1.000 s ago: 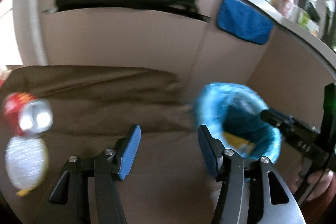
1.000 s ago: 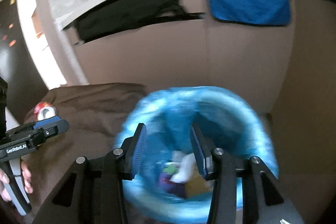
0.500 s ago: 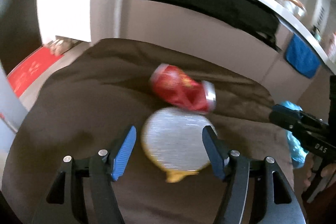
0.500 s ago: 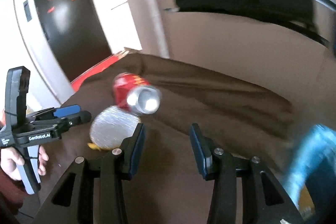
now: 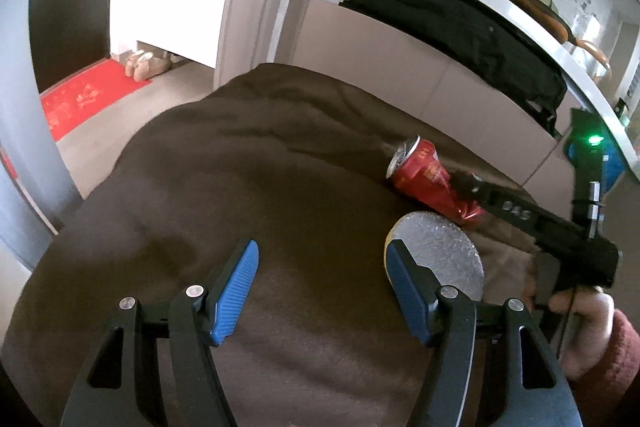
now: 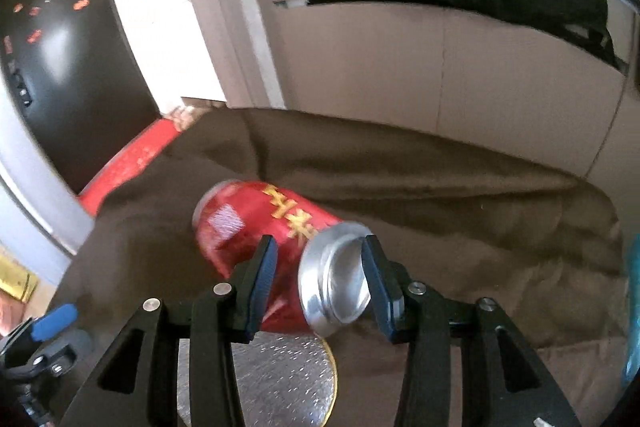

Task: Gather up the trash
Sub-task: 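Move the right gripper to the red can and grasp it, then grasp the silver scrubber by its yellow handle with the left gripper, then carry the red can and silver scrubber over the bin and release both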

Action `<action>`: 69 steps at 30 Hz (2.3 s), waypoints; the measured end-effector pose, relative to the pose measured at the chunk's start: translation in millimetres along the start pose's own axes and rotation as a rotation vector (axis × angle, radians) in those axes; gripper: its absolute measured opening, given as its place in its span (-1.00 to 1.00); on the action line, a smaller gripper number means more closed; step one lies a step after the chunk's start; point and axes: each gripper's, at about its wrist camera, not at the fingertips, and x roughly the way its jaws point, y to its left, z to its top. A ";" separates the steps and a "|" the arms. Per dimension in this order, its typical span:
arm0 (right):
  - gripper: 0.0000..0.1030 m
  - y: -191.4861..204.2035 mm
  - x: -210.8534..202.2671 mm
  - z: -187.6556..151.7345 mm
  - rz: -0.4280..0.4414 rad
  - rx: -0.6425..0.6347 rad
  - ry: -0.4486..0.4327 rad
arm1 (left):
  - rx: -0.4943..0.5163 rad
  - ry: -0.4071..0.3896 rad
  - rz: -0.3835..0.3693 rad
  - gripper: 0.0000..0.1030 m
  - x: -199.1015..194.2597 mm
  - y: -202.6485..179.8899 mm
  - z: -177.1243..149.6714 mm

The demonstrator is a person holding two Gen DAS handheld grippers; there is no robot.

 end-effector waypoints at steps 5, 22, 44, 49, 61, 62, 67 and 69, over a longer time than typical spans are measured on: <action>-0.43 -14.5 4.8 -6.3 0.073 0.017 0.049 | 0.016 0.081 -0.083 0.30 17.2 -13.8 -0.4; -0.59 -129.4 -108.6 -39.5 -0.062 0.022 -0.095 | 0.173 0.222 0.030 0.30 80.8 -89.6 5.2; -0.98 -138.5 -144.9 -53.7 -0.025 -0.033 -0.160 | 0.204 -0.025 -0.083 -0.78 -9.1 -143.1 8.6; -0.98 -136.0 -150.8 -57.9 -0.008 -0.067 -0.164 | 0.221 -0.043 -0.094 -0.78 -22.8 -151.4 6.7; 0.04 -160.2 -149.7 -111.7 -0.023 -0.002 -0.097 | 0.205 -0.001 -0.119 -0.78 -13.9 -150.6 -7.2; 0.04 -163.2 -145.2 -111.5 -0.011 0.018 -0.089 | 0.204 0.004 -0.117 -0.78 -12.7 -150.9 -8.6; -0.01 -170.8 -118.1 -105.2 -0.004 0.071 -0.042 | 0.194 0.008 -0.106 -0.78 -12.9 -149.6 -10.8; -0.08 -171.6 -113.4 -104.7 0.012 0.073 -0.023 | 0.192 0.007 -0.101 -0.78 -13.8 -150.4 -13.1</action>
